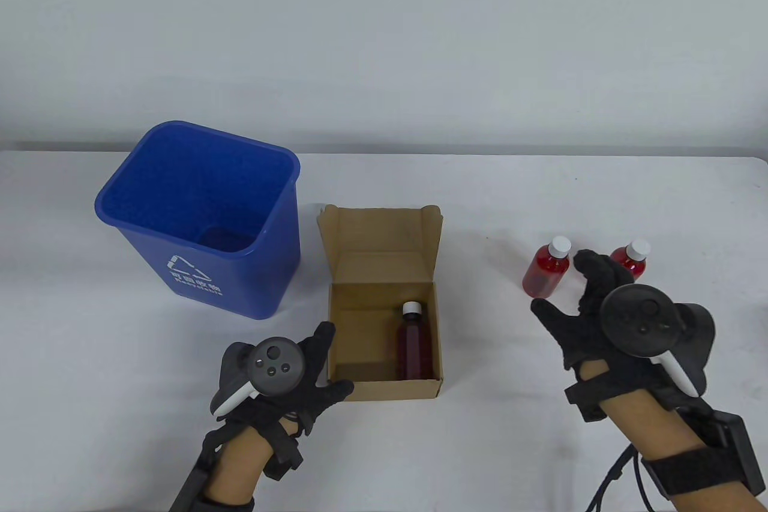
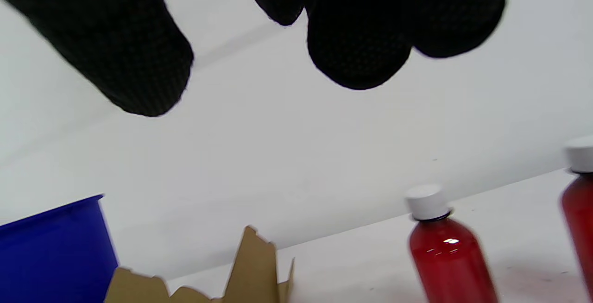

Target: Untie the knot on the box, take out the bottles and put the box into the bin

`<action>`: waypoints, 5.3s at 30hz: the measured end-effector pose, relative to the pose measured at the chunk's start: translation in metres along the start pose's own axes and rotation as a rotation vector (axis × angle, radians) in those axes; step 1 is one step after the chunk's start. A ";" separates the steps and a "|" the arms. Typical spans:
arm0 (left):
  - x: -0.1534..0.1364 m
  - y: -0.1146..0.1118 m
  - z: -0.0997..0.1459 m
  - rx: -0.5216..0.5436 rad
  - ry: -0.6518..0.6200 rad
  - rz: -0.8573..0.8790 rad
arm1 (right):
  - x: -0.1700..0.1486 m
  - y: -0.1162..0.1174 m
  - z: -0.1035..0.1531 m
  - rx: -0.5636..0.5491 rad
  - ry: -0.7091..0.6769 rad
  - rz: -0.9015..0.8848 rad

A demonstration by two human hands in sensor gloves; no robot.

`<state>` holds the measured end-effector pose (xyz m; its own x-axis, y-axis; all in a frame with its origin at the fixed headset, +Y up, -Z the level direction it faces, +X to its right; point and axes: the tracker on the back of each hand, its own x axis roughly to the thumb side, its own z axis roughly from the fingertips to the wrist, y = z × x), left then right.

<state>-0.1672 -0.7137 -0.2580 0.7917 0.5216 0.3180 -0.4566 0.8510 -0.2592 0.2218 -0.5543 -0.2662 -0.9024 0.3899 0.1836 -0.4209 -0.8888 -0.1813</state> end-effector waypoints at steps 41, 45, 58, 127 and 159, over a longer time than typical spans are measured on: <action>0.004 -0.001 0.000 -0.033 -0.031 -0.021 | 0.121 0.265 -0.072 1.029 0.312 0.292; 0.004 -0.001 0.000 -0.039 -0.033 -0.020 | 0.122 0.279 -0.078 1.115 0.348 0.267; 0.004 -0.003 -0.002 -0.050 -0.034 -0.040 | 0.113 0.299 -0.091 1.205 0.369 0.282; 0.010 -0.005 -0.001 -0.046 -0.004 -0.093 | -0.134 0.124 0.016 -0.179 0.261 -0.166; 0.008 0.001 0.002 0.000 -0.011 -0.054 | -0.130 0.107 0.029 -0.210 0.277 -0.247</action>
<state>-0.1621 -0.7086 -0.2540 0.8108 0.4757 0.3411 -0.4134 0.8779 -0.2416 0.2970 -0.7072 -0.2810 -0.7510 0.6601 -0.0146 -0.6113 -0.7035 -0.3626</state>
